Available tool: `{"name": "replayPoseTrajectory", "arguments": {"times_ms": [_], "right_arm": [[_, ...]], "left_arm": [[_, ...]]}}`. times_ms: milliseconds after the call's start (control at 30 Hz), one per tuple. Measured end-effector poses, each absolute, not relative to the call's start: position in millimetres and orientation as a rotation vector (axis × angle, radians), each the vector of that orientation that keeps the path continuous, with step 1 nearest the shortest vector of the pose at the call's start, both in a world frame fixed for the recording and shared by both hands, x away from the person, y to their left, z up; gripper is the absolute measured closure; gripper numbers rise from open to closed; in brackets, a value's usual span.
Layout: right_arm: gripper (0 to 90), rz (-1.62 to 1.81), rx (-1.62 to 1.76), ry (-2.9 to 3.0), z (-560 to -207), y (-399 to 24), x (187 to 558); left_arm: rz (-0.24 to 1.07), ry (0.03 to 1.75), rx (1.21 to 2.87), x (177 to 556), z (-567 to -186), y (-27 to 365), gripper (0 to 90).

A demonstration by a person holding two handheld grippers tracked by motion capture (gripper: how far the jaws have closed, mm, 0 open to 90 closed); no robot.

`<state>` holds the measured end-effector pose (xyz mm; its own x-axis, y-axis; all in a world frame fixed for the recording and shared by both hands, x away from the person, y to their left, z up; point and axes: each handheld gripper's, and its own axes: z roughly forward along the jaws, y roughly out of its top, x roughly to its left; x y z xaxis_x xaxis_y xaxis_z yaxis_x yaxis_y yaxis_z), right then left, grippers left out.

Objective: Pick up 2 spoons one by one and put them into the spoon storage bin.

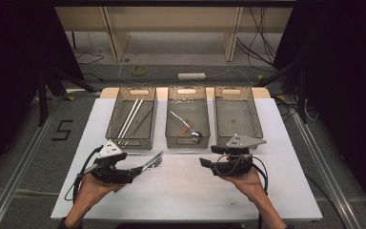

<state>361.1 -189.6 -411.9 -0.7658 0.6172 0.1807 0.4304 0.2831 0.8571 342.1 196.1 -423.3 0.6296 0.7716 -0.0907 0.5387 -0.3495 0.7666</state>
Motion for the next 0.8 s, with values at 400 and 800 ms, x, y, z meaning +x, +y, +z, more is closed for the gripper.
{"name": "replayPoseTrajectory", "arguments": {"times_ms": [400,800], "right_arm": [[32.9,1.466,0.984,2.359,-419,-199,348],[32.6,1.450,0.985,2.369,-423,-206,337]], "left_arm": [[0.351,1.029,2.155,346,-421,195,20.5],[0.325,1.035,2.270,351,-419,192,22.0]]}}
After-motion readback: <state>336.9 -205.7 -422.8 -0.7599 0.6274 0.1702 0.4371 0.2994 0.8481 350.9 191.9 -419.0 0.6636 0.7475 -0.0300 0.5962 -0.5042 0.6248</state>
